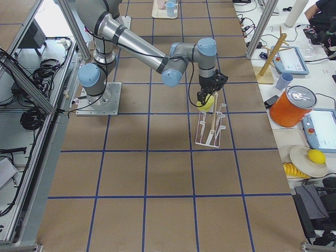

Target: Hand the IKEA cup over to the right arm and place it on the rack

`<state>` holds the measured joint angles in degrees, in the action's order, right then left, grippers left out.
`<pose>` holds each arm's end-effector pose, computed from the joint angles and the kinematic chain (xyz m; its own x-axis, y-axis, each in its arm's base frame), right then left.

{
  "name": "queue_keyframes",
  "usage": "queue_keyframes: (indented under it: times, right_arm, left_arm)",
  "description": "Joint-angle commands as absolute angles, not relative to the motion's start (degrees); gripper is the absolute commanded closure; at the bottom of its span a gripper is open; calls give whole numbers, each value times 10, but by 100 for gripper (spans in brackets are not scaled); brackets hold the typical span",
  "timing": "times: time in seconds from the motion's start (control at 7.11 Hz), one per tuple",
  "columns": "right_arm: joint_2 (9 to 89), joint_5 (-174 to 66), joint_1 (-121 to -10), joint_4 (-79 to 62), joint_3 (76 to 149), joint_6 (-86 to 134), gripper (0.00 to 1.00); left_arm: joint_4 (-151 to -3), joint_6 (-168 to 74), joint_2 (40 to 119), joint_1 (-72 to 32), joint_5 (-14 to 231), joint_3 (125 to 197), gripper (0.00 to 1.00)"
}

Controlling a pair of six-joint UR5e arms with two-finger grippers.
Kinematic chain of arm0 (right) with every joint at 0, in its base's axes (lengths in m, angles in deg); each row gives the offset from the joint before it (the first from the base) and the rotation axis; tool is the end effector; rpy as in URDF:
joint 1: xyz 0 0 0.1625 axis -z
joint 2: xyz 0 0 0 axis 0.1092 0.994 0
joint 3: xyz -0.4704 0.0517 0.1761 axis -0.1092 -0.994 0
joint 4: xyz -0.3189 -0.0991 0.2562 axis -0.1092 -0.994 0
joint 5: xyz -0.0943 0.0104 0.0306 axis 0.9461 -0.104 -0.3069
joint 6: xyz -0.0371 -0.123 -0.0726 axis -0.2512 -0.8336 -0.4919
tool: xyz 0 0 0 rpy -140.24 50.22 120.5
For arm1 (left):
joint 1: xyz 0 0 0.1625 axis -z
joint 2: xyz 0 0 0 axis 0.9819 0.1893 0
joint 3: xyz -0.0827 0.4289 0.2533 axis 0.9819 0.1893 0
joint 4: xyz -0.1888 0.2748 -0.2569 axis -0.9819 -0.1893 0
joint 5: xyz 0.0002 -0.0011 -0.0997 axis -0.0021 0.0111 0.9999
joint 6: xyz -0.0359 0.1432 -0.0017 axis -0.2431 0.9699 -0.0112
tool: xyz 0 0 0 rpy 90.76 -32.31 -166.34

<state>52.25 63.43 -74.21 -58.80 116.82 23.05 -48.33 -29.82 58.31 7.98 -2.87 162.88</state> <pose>-0.1283 -0.6403 0.3551 -0.7845 0.6199 0.0181 0.6013 0.7674 -0.2229 -0.1090 -0.4941 0.5137 -1.0000 -0.0082 0.0041 -0.0083 0.9998 -0.0198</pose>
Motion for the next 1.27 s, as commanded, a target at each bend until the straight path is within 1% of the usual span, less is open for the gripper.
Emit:
queue_keyframes:
  times: [0.0, 0.84, 0.98, 1.13]
  right_arm:
    - [520, 634, -742, -590, 1172, 230, 100]
    - [503, 634, -742, -590, 1172, 230, 100]
    - [503, 641, -742, -589, 1171, 231, 83]
    - [503, 641, -742, -590, 1171, 226, 19]
  left_arm:
    - [-483, -298, 583, 80, -29, 1629, 0]
    - [-484, -297, 583, 78, -27, 1625, 0]
    - [-484, -297, 583, 78, -27, 1625, 0]
    - [-484, -297, 583, 78, -27, 1625, 0]
